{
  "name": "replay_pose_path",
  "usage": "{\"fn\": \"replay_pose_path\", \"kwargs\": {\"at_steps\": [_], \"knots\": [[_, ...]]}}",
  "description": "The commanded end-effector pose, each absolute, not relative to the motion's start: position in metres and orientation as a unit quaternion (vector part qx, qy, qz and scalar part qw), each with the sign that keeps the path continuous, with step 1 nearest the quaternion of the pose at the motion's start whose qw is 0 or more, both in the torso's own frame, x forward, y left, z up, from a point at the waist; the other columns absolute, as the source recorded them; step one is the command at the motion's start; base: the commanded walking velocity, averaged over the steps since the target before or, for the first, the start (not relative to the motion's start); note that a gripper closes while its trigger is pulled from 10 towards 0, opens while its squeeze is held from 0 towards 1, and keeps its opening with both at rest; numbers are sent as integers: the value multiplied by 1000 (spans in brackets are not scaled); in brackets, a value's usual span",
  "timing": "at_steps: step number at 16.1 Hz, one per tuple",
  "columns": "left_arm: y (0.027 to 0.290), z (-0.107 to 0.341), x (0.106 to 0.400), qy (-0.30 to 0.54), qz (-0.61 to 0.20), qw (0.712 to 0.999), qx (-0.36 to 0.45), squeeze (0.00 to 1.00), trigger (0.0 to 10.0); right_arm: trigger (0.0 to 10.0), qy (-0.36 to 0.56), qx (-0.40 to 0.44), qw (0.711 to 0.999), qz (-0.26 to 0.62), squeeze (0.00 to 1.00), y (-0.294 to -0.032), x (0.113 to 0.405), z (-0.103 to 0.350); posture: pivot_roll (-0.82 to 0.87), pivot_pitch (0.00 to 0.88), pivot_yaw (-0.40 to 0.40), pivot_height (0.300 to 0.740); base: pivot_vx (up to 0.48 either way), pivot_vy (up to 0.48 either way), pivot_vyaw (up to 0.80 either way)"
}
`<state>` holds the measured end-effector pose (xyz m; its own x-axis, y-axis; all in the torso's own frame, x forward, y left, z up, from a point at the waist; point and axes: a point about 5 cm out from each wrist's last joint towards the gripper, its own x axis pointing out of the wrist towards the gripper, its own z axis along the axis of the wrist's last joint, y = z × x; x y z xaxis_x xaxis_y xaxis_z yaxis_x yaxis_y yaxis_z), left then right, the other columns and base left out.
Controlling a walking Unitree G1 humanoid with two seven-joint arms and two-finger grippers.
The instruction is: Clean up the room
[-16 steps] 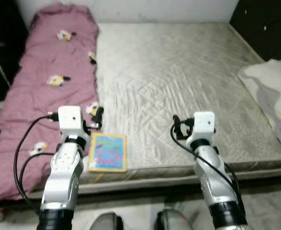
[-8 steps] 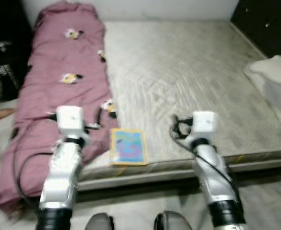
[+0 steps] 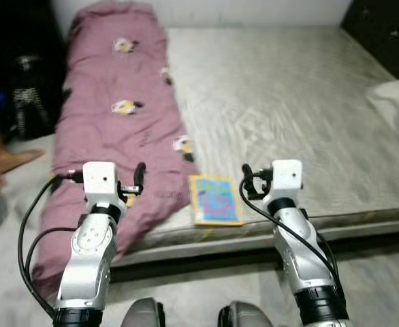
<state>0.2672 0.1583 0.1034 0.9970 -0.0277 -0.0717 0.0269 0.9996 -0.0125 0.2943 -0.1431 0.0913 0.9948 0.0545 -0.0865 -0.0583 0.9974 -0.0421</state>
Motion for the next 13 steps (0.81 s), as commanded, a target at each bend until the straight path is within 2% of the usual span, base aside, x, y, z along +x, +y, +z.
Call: {"fn": "replay_pose_path", "kwargs": {"at_steps": [1, 13], "knots": [[153, 108, 268, 25, -22, 999, -8, 0, 10000, 10000, 41, -26, 999, 18, 0, -152, 293, 92, -26, 95, -8, 740, 0, 0, 0], [149, 111, 271, 17, -34, 999, -13, 0, 10000, 10000, 39, -33, 999, 18, 0, -152, 293, 92, -31, 105, -9, 740, 0, 0, 0]]}}
